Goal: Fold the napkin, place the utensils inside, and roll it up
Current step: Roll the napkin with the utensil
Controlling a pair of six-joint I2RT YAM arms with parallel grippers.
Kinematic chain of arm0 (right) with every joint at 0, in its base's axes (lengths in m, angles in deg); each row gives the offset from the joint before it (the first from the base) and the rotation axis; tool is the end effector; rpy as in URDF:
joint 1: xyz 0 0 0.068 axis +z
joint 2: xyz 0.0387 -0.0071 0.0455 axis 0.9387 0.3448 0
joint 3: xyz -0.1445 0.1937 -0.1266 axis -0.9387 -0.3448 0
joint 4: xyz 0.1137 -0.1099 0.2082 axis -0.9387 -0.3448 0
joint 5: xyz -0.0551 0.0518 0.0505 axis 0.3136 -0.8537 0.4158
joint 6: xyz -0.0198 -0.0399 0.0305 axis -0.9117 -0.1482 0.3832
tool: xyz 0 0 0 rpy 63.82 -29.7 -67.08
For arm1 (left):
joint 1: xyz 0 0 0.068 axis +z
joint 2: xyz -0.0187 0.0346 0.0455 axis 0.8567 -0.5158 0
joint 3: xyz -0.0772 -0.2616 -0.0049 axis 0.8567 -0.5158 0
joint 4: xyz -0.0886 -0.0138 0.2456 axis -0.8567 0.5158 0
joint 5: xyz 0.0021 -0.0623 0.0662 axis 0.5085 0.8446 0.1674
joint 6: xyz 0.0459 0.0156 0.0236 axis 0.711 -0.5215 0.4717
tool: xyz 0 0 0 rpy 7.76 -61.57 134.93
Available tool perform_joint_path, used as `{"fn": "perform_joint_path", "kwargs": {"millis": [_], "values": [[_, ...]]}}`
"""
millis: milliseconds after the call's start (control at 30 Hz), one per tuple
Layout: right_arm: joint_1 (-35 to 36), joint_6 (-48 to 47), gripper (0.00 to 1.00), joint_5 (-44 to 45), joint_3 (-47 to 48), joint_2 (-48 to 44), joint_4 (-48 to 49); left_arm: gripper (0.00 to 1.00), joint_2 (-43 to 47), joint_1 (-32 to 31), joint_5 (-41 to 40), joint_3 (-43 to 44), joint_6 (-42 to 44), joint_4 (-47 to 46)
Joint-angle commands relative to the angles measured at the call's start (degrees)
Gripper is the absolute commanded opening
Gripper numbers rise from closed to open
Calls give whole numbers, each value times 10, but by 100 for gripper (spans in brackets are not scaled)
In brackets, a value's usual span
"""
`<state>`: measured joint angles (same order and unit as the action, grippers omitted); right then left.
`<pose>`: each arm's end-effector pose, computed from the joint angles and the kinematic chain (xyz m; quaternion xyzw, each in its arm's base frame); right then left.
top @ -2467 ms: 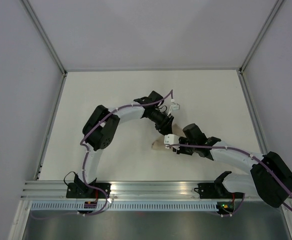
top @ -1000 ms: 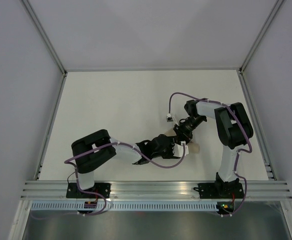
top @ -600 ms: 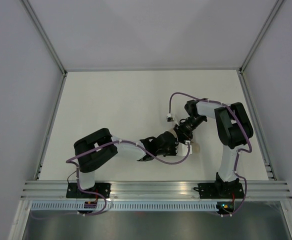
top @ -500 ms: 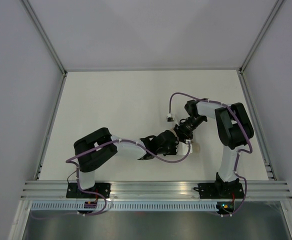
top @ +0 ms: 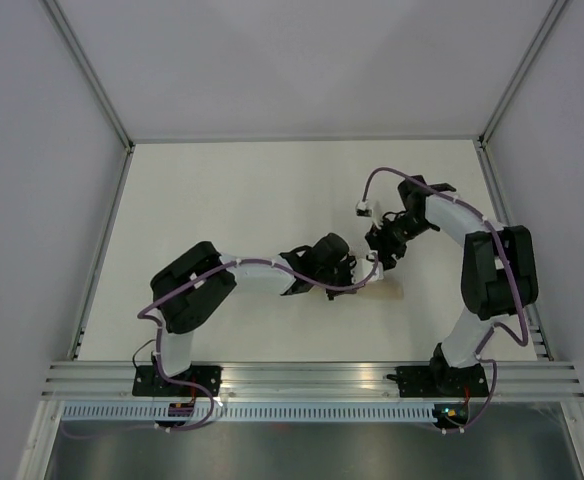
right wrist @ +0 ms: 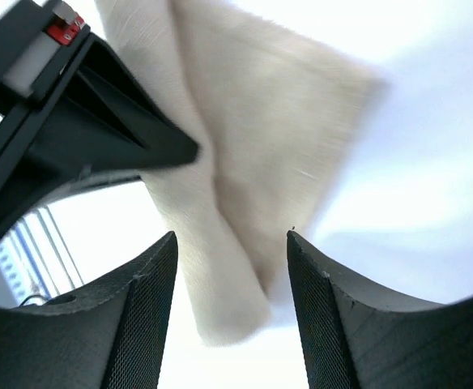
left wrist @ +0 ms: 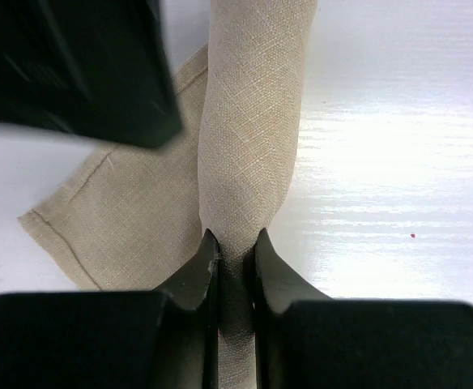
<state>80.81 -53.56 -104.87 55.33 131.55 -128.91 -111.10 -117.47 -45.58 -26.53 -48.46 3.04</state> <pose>0.3039 0.0822 0.1807 -0.4605 0.8198 0.3243 0.1033 0.2006 -0.3464 0.1477 0.6507 0.6264 -0.2340 0.3598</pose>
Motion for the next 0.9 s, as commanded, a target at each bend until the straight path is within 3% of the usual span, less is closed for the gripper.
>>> {"fn": "perform_joint_path", "kwargs": {"millis": [0, 133, 400, 633, 867], "values": [[-59, 15, 63, -31, 27, -57, 22, 2, -46, 30, 108, 21, -72, 125], [-105, 20, 63, -52, -12, -150, 66, 2, -82, 61, 164, 82, -95, 202], [-84, 12, 68, -5, -210, -393, 227, 4, -175, 113, 292, 212, -139, 339], [85, 31, 73, 147, -383, -495, 382, 5, -243, 132, 331, 270, -158, 414], [202, 24, 73, 266, -439, -431, 492, 5, -260, 133, 335, 297, -175, 436]]}}
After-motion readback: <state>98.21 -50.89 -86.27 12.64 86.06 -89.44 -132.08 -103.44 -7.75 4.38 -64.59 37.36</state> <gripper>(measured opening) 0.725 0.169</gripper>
